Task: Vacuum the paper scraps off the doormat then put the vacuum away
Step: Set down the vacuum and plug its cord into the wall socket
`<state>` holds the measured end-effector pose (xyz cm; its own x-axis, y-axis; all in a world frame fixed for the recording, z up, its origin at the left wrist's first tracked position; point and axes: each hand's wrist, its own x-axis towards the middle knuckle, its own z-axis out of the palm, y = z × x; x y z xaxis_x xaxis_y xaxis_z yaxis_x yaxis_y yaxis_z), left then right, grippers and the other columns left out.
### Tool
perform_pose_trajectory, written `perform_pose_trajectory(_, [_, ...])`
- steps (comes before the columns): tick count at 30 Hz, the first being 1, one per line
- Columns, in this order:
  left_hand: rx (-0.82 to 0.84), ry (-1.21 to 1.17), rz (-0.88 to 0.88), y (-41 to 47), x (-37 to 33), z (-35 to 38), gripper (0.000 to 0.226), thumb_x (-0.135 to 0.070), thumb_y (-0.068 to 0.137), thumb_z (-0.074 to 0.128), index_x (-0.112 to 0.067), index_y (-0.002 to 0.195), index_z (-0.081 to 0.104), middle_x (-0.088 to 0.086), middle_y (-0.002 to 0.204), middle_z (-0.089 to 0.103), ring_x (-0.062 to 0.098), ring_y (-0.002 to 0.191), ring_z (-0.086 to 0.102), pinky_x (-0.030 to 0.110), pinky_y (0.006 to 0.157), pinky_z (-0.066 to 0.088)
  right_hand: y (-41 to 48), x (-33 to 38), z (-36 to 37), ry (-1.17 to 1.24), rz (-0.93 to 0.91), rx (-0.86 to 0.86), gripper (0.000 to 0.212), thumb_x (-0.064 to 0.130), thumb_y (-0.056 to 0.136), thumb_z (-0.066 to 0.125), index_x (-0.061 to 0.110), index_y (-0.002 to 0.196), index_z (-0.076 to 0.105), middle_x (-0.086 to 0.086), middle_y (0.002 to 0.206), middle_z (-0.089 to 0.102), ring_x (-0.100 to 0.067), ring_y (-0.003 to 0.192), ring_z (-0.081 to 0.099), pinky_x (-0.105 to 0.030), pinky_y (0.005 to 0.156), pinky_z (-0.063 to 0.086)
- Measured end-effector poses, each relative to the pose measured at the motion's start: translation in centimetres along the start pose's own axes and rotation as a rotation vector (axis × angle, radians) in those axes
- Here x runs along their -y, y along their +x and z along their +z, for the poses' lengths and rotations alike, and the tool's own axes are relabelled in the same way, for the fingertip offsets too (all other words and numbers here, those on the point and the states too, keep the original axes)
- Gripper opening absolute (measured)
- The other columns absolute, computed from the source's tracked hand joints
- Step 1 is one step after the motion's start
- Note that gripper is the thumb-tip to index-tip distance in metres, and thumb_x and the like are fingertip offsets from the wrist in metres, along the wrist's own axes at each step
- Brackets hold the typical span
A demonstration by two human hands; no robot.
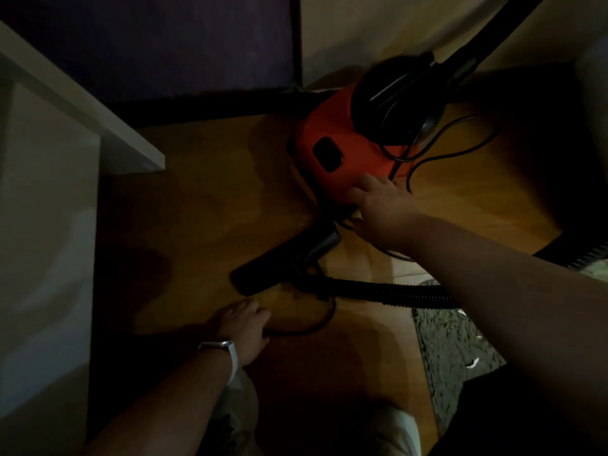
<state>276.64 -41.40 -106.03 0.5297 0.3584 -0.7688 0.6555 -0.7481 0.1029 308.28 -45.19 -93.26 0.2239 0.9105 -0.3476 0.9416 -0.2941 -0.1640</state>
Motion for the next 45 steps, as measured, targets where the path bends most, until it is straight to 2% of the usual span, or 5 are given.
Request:
perform_pose_trajectory(11, [-0.005, -0.277, -0.023, -2.1, 3.6, -7.2, 0.024, -0.043, 0.087, 0.068, -0.021, 0.084, 0.058, -0.003, 0.083, 0.063, 0.015, 0.076, 0.059, 0.032, 0.066, 0.047, -0.2, 1.3, 2.8, 0.085, -0.064, 0.225, 0.048, 0.046, 0.089, 0.060, 0.011, 0.120, 0.048, -0.013, 0.117, 0.054, -0.031, 0.104, 0.056, -0.031, 0.072, 0.038])
perform_pose_trajectory(20, [-0.135, -0.295, -0.162, -5.8, 8.0, -15.2, 0.021, -0.040, 0.085, 0.072, -0.025, 0.076, 0.061, -0.002, 0.081, 0.065, 0.016, 0.076, 0.061, 0.034, 0.068, 0.049, -1.2, 3.9, 5.1, -0.035, -0.319, 0.071, 0.064, 0.046, 0.074, 0.073, 0.009, 0.123, 0.053, -0.016, 0.120, 0.053, -0.035, 0.106, 0.055, -0.041, 0.076, 0.047])
perform_pose_trajectory(24, [-0.237, -0.362, -0.146, -7.1, 9.3, -18.7, 0.019, -0.034, 0.084, 0.075, -0.022, 0.075, 0.064, -0.002, 0.077, 0.064, 0.011, 0.073, 0.059, 0.026, 0.059, 0.041, -1.1, 4.8, 6.9, 0.030, -0.158, 0.383, 0.072, 0.058, 0.084, 0.061, 0.017, 0.137, 0.034, -0.011, 0.129, 0.049, -0.031, 0.112, 0.053, -0.038, 0.081, 0.047])
perform_pose_trajectory(42, [-0.524, -0.528, -0.470, -5.7, 13.5, -24.0, 0.019, -0.025, 0.081, 0.079, -0.015, 0.072, 0.064, 0.004, 0.077, 0.063, 0.020, 0.073, 0.056, 0.030, 0.065, 0.040, -2.0, 1.3, -1.3, 0.245, -0.174, 0.388, 0.018, 0.033, 0.083, 0.068, 0.027, 0.096, 0.057, 0.009, 0.073, 0.052, -0.007, 0.063, 0.049, -0.027, 0.052, 0.033])
perform_pose_trajectory(45, [-0.359, -0.460, -0.455, -5.8, 12.9, -24.9, 0.020, -0.023, 0.081, 0.079, -0.008, 0.074, 0.069, 0.004, 0.071, 0.063, 0.019, 0.065, 0.057, 0.028, 0.060, 0.041, -2.4, 0.5, -1.3, 0.235, -0.167, 0.367, 0.017, 0.036, 0.085, 0.065, 0.027, 0.098, 0.060, 0.007, 0.076, 0.057, -0.012, 0.067, 0.054, -0.031, 0.059, 0.041])
